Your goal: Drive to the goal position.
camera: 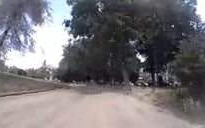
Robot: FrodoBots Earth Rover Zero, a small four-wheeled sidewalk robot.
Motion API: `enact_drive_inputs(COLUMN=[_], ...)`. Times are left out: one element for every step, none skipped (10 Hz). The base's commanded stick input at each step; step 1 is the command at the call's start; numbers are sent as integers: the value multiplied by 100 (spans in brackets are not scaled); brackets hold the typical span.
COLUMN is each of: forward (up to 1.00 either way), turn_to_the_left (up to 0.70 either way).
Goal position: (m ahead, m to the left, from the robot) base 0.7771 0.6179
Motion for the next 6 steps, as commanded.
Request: enact_drive_inputs(forward=[85,85,85,85,85,85], turn_to_the_left=[-1,0,0,0,0,0])
